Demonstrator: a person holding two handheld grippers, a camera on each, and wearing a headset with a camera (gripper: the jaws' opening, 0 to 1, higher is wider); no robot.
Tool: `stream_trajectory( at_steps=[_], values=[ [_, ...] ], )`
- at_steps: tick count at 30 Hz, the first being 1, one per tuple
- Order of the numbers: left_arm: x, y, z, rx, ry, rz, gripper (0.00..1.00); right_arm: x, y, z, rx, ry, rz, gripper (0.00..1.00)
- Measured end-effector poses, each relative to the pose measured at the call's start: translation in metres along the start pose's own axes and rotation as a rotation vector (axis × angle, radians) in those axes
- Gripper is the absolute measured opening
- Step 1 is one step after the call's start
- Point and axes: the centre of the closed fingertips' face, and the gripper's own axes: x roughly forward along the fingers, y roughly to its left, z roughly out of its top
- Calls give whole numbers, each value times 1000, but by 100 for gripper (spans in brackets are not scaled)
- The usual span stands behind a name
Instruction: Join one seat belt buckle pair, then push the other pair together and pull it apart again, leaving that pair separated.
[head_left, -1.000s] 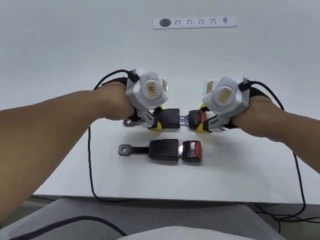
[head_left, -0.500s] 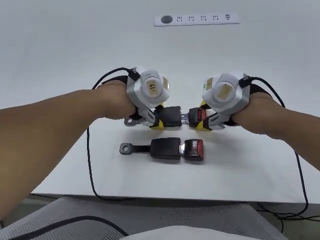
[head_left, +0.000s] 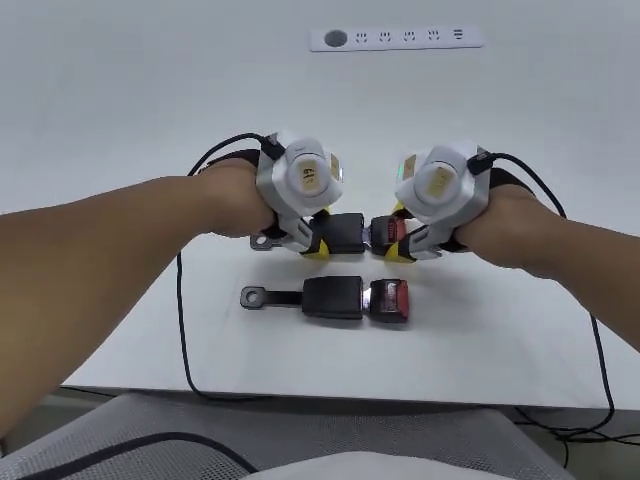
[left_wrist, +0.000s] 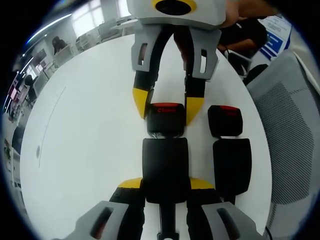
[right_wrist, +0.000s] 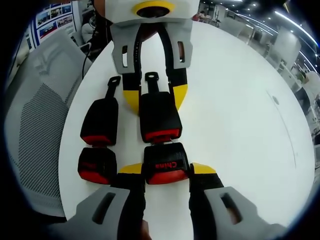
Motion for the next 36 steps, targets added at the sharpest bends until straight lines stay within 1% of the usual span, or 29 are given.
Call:
stream_trajectory(
  at_steps=[8, 11, 15, 19, 22, 24, 30, 34, 36],
  values=[
    [0, 1, -1, -9, 1, 5, 32, 1, 0, -1, 4, -10, -1, 33],
    [0, 0, -2, -14, -9, 7, 32, 0, 0, 0, 4, -11, 0, 33],
    [0, -1, 0, -17, -11, 9, 32, 0, 0, -1, -2, -5, -5, 33],
    [0, -1, 1, -19, -8, 8, 32, -5, -2, -7, 2, 6, -12, 33],
    [0, 0, -1, -24, -14, 6, 32, -9, -7, -12, 10, 8, -18, 33],
    [1, 0, 0, -23, -14, 6, 32, -9, -6, -11, 14, -4, -17, 33],
    [1, 0, 1, -27, -11, 8, 32, -11, -4, -12, 19, -10, -28, 34],
    [0, -1, 2, -29, -6, 8, 32, -15, -6, -20, 22, -3, -34, 34],
    [0, -1, 2, -29, 0, 8, 32, -21, -4, -27, 43, -10, -36, 34]
  ],
)
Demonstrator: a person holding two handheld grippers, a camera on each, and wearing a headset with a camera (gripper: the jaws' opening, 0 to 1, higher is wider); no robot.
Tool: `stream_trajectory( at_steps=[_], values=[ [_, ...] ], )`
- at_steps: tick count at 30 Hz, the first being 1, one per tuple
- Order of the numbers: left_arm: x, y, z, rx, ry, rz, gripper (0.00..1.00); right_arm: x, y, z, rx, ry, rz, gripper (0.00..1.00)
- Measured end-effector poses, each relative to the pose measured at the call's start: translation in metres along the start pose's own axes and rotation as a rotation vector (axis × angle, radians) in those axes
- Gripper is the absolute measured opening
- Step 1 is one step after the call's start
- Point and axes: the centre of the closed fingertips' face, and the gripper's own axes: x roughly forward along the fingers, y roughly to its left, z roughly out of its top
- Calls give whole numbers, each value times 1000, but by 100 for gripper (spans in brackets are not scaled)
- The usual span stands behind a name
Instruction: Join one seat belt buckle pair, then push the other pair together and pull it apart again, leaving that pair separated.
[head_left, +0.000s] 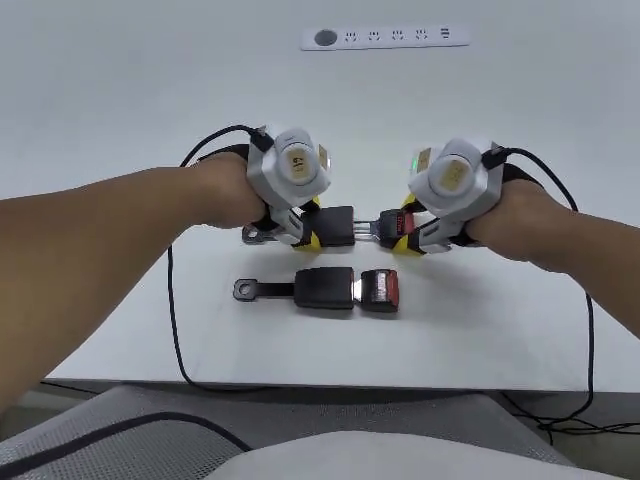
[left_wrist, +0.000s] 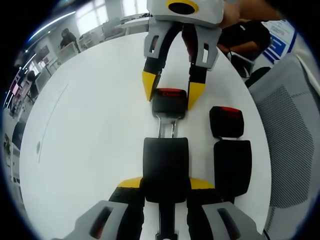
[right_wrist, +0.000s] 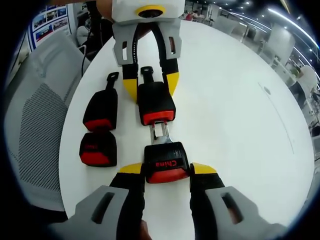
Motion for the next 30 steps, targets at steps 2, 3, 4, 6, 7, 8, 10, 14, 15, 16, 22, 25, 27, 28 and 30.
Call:
stream_trajectory(
  at_steps=[2, 3, 4, 6, 7, 8, 10, 14, 15, 16, 22, 25, 27, 28, 30],
  values=[
    [0, 1, 0, 0, 3, 0, 32, -5, -4, -9, 9, 3, -2, 34],
    [0, 1, -1, -1, 4, 0, 32, -7, -6, -13, 15, 4, -5, 34],
    [-1, 1, 0, 0, 4, 0, 32, -9, -8, -18, 19, 9, -9, 34],
    [-1, 0, 0, -1, 3, 1, 32, -14, -8, -27, 17, 21, -16, 34],
    [-1, 0, 0, -1, 3, 1, 32, -17, -6, -31, 17, 25, -17, 34],
    [-1, 1, 0, -2, 3, 1, 32, -20, -8, -37, 19, 33, -21, 34],
    [-1, 1, 0, -2, 3, 1, 32, -26, -10, -46, 20, 44, -28, 34],
    [-1, 0, 1, -2, 7, 2, 32, -35, -15, -60, 31, 63, -43, 34],
    [-1, 0, 1, -3, 8, 2, 32, -37, -17, -63, 34, 66, -45, 34],
    [-1, 1, 0, -3, 8, 2, 32, -40, -17, -68, 39, 72, -45, 34],
    [-1, 0, 0, -6, 8, 4, 32, -51, -19, -86, 47, 104, -42, 34],
    [-2, 1, 0, -13, 5, 5, 33, -55, -22, -95, 45, 118, -43, 34],
    [-1, 1, 0, -16, 4, 5, 33, -58, -25, -100, 47, 126, -46, 35],
    [-1, 1, 0, -15, 5, 6, 33, -59, -24, -101, 51, 129, -45, 35],
    [-1, 2, -1, -14, 6, 6, 33, -60, -21, -103, 59, 132, -38, 35]
  ],
)
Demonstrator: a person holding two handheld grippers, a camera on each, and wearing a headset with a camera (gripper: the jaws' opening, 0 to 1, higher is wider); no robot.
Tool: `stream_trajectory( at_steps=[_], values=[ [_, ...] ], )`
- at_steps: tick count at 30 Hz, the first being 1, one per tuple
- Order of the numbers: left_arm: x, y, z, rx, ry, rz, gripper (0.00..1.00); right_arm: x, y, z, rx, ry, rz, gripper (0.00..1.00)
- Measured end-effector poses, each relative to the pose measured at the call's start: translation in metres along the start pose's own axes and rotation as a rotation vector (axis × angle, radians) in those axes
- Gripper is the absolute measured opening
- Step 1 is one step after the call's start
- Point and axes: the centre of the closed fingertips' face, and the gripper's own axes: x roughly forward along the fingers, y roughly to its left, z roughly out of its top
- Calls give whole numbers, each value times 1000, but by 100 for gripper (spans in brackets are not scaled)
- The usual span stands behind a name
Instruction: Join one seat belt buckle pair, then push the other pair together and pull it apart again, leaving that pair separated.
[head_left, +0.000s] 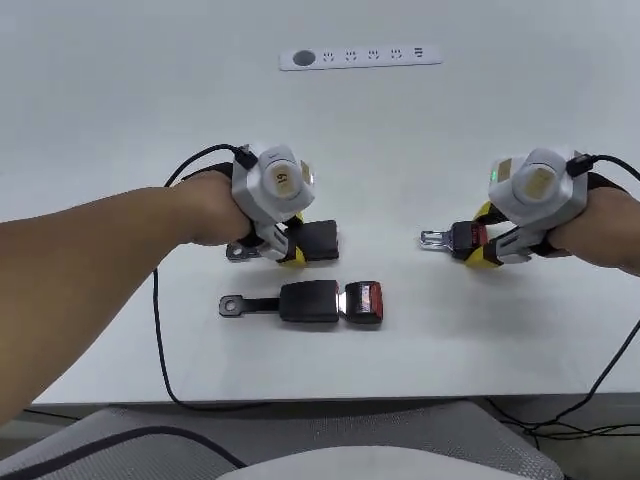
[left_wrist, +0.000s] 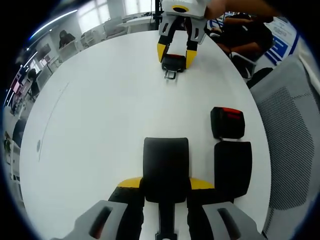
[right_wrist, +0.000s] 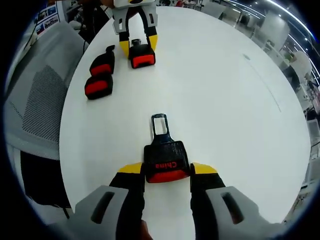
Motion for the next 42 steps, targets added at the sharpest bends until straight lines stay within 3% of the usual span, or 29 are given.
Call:
stream_trajectory(
  at_steps=[13, 18, 22, 26, 28, 31, 38, 42],
  values=[
    [1, -1, -1, 7, 17, 8, 33, -1, 1, 3, -41, 19, -27, 36],
    [-1, -3, 0, -17, 26, 25, 35, -2, 0, 4, -63, 20, -57, 38],
    [-5, 0, -6, 2, 37, 58, 41, -5, -4, 1, -50, 6, -101, 40],
    [-20, 0, -1, -26, -10, 106, 43, -14, -5, 4, 14, -51, -152, 42],
    [-32, -4, 3, -45, -39, 124, 44, -17, -1, 7, 42, -82, -154, 43],
    [-45, -9, 8, -162, -140, 151, 45, -30, 10, 14, 73, -122, -169, 44],
    [-57, -33, -8, -225, -167, 192, 55, -38, 32, 31, 163, -210, -177, 53],
    [-64, -49, -11, -254, -189, 212, 63, -44, 44, 38, 211, -252, -188, 58]
  ],
)
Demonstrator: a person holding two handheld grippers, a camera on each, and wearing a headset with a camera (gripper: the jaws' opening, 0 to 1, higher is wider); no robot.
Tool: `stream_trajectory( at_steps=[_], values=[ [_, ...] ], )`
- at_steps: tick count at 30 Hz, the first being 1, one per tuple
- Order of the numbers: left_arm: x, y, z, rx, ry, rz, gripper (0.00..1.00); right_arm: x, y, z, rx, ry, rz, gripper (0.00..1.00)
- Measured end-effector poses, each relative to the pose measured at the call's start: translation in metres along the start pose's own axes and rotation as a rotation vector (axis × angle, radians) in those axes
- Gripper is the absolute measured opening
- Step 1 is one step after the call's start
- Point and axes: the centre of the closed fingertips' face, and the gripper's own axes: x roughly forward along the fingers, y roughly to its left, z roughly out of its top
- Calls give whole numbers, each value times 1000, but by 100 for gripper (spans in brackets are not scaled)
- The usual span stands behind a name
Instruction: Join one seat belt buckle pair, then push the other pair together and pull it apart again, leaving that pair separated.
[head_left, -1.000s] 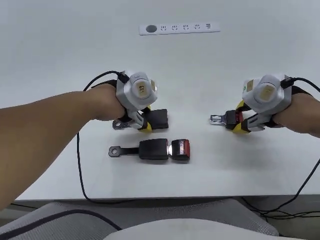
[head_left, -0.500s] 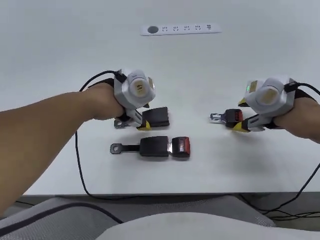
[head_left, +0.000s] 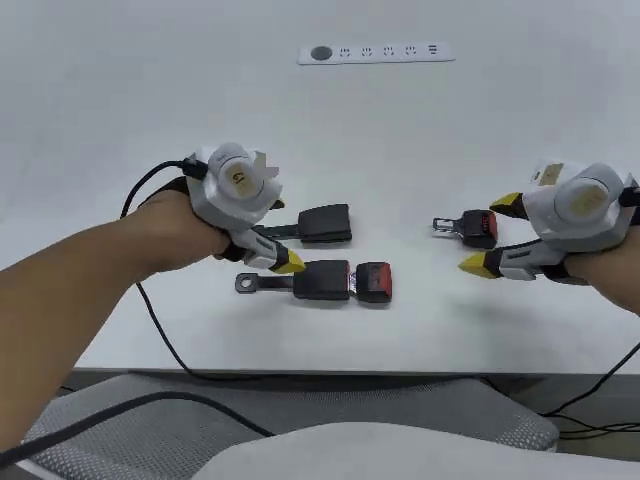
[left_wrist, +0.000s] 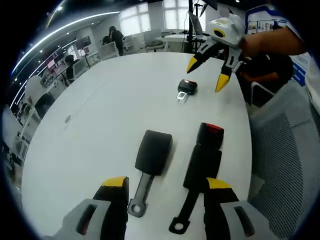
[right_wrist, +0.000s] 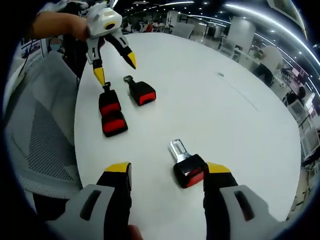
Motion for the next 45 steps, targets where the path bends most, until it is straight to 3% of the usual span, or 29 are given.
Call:
stream_trajectory(
  at_steps=[3, 8, 13, 16, 20, 24, 27, 29, 33, 45],
  values=[
    [-8, -3, -2, -27, -35, 9, 64, -6, 6, 2, 12, -16, -14, 59],
    [-20, -8, -16, -58, -49, 6, 70, -16, 13, 1, 42, -23, -33, 63],
    [-34, -7, -30, -168, -121, 34, 75, -24, 11, -6, 84, -30, -58, 68],
    [-44, -9, -43, -188, -126, 50, 78, -27, 12, -10, 106, -34, -61, 70],
    [-56, -10, -65, -266, -105, 88, 80, -32, 17, -15, 136, -36, -56, 75],
    [-65, -15, -72, -290, -111, 107, 81, -33, 20, -19, 145, -41, -53, 82],
    [-68, -13, -80, -313, -110, 132, 85, -35, 23, -24, 170, -36, -50, 86],
    [-67, -12, -89, -274, -73, 160, 90, -37, 25, -25, 183, -43, -53, 89],
    [-68, -13, -92, -330, -110, 146, 96, -36, 23, -27, 218, -65, -75, 100],
    [-75, -15, -94, -394, -153, 168, 100, -38, 30, -25, 227, -88, -84, 100]
  ],
)
